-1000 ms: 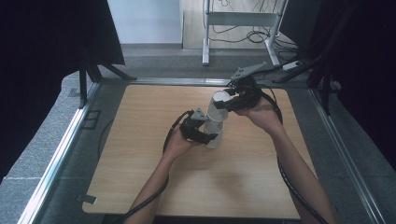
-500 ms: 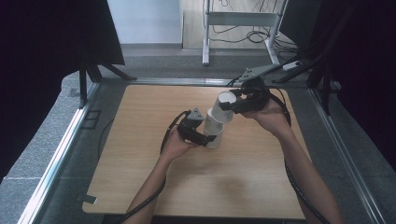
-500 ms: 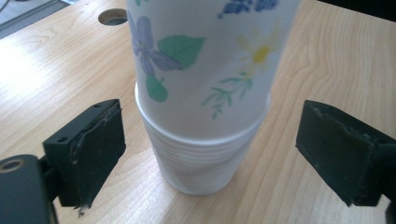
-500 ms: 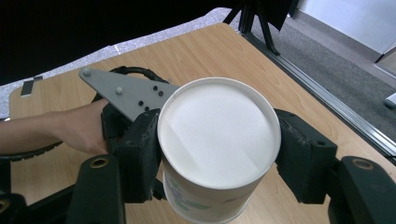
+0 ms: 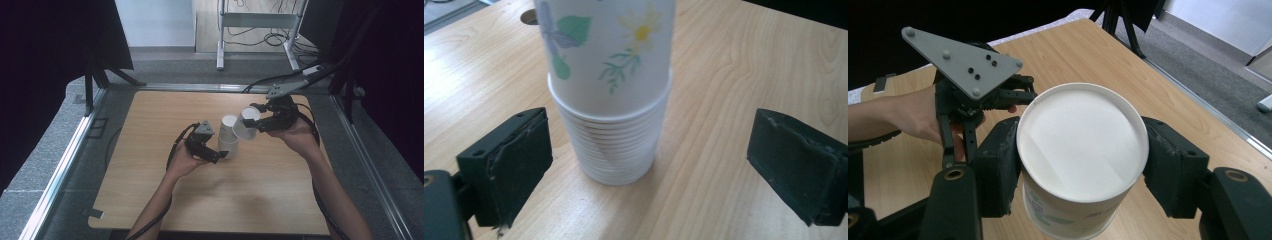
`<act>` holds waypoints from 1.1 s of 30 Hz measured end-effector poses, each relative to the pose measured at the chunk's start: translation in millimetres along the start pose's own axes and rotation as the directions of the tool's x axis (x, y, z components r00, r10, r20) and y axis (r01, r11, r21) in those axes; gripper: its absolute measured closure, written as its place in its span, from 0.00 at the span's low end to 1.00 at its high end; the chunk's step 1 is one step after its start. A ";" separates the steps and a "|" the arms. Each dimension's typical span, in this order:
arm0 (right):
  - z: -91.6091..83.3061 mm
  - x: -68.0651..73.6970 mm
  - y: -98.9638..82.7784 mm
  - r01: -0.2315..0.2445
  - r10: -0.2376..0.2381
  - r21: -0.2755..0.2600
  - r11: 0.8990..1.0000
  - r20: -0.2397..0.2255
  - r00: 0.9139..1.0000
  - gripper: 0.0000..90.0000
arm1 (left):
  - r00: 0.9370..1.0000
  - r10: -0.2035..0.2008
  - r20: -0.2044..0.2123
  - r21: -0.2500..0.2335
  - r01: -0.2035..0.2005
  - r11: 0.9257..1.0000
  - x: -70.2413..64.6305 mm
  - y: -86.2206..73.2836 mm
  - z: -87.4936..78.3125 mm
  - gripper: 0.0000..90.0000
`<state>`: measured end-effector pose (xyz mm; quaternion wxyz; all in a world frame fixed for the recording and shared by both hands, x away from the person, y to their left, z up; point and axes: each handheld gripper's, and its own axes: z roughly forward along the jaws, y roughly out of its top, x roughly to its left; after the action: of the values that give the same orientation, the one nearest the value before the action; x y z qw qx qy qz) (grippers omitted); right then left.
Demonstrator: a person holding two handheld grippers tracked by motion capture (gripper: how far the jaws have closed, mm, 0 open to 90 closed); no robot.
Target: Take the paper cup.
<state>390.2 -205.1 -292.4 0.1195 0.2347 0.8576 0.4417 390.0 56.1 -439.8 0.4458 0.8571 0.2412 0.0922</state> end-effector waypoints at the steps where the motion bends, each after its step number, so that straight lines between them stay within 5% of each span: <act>1: -0.4 0.3 -2.2 -0.002 0.002 -0.001 1.000 0.001 1.000 0.41 | 1.000 0.002 0.011 -0.004 -0.002 1.000 -1.4 -0.6 -0.5 0.04; 22: 2.8 13.5 -50.4 -0.025 0.024 -0.034 0.999 -0.046 0.999 0.41 | 0.996 0.038 0.075 -0.044 -0.035 0.998 -33.7 -12.2 -12.0 0.04; 33: 13.1 23.4 -77.4 -0.034 0.027 -0.068 0.997 -0.101 0.995 0.41 | 0.989 0.081 0.122 -0.042 -0.076 0.996 -47.0 -18.3 -11.9 0.06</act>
<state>352.5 -222.6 -363.0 0.0780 0.2210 0.8429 0.4843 338.7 50.3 -445.0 0.4718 0.8615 0.1773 0.0609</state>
